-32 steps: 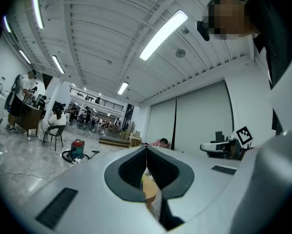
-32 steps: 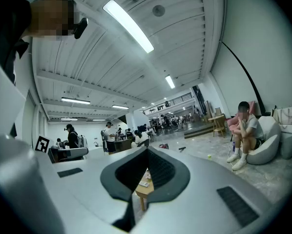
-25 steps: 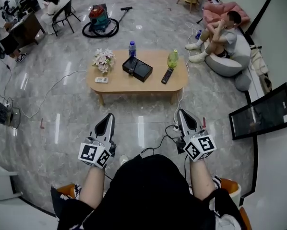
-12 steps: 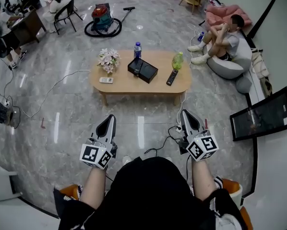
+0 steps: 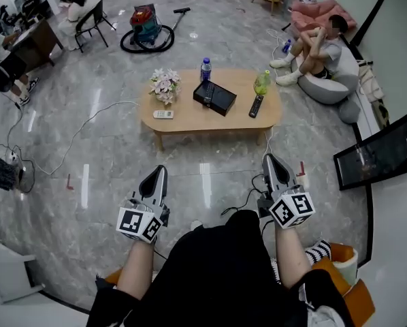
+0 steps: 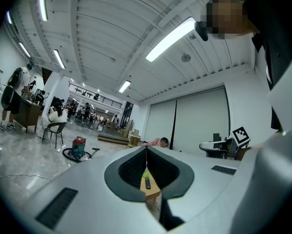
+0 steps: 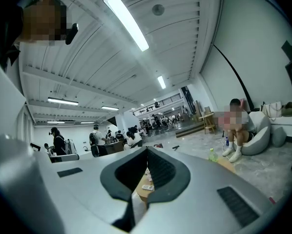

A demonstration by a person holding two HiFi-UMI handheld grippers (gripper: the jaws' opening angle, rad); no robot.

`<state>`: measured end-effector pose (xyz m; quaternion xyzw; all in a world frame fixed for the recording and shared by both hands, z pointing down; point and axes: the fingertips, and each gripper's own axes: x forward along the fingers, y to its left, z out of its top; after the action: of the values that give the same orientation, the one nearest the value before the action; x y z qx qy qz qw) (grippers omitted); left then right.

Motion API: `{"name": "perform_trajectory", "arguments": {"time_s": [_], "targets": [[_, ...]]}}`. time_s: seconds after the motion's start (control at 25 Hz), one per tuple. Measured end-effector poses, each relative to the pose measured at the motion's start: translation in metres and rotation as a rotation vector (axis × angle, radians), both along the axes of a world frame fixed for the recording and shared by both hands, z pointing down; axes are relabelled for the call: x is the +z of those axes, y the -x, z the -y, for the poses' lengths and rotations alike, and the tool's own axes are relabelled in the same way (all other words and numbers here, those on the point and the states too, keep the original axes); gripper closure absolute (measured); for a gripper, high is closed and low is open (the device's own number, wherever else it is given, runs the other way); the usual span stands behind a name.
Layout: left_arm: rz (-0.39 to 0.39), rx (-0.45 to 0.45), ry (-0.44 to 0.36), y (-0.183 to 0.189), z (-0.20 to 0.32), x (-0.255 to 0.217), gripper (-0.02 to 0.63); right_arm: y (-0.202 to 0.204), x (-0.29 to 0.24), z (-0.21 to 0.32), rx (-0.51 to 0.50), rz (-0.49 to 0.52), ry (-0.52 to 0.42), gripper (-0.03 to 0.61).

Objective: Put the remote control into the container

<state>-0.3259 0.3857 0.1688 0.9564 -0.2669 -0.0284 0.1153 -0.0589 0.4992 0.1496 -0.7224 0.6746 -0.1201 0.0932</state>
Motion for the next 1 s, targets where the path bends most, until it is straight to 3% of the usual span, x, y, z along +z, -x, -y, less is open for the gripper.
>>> {"name": "perform_trajectory", "arguments": {"time_s": [0.28, 0.52, 1.0], "targets": [[0.033, -0.001, 0.018, 0.019, 0.018, 0.006, 0.606, 0.01, 0.014, 0.007, 0.028, -0.003, 0.047, 0.569], [0.019, -0.05, 0.033, 0.022, 0.04, 0.016, 0.606, 0.0, 0.014, 0.039, -0.003, 0.033, 0.026, 0.569], [0.06, -0.116, -0.009, -0.057, 0.108, 0.01, 0.606, -0.088, 0.015, 0.149, -0.083, 0.024, -0.008, 0.569]]}}
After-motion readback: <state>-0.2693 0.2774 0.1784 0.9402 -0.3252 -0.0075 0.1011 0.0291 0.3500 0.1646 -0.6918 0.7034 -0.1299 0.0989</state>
